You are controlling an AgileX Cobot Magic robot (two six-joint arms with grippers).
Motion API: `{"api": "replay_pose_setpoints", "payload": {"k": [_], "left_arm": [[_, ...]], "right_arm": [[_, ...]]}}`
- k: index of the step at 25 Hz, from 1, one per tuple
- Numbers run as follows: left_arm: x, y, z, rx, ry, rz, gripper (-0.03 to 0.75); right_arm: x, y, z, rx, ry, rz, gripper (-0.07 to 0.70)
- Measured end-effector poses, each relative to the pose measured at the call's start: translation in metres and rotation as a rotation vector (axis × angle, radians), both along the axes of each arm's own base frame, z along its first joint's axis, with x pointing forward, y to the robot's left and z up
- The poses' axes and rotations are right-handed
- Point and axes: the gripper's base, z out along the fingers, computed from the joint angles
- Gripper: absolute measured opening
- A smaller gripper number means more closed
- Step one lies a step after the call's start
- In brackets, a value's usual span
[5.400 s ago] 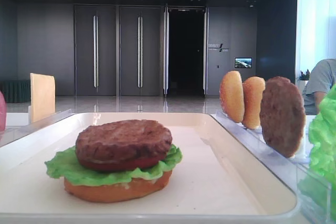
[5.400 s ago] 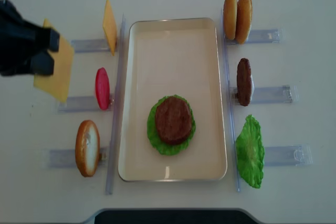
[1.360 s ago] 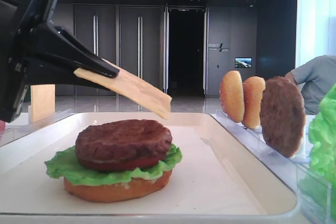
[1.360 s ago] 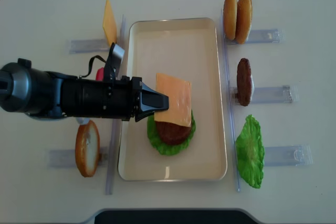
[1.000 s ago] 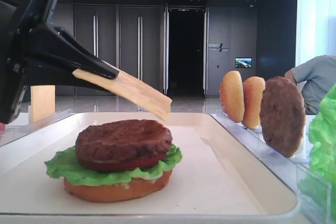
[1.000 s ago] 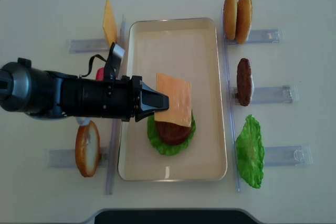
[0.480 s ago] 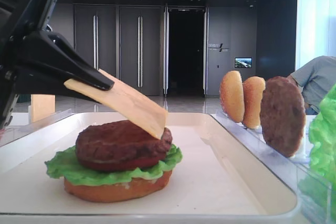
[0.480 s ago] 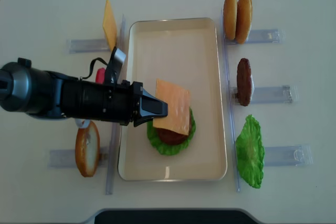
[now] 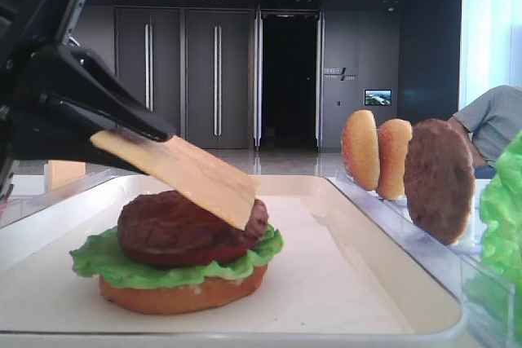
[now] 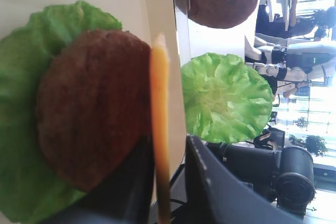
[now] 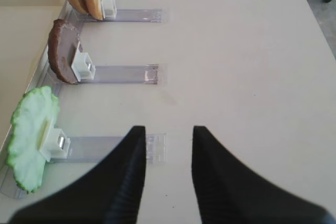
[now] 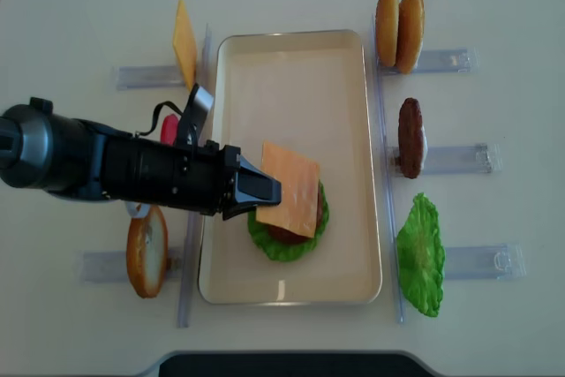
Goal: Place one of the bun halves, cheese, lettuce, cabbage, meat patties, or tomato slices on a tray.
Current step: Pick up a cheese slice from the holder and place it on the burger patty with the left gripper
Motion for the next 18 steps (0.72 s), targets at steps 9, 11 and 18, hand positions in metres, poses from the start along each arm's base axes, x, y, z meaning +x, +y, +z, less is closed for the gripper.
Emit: {"api": "replay_pose_setpoints", "payload": {"k": [9, 11, 18], "left_arm": [[-0.0002, 0.0, -0.0001, 0.001, 0.011, 0.003, 0.396], [-0.0002, 0.0, -0.0001, 0.0, 0.019, 0.007, 0.415], [-0.0002, 0.0, -0.0001, -0.001, 0.034, 0.015, 0.519]], "right_arm": [[0.0, 0.0, 0.0, 0.0, 0.0, 0.0, 0.241], [0.0, 0.0, 0.0, 0.0, 0.0, 0.0, 0.241], [0.0, 0.0, 0.0, 0.0, 0.0, 0.001, 0.241]]}}
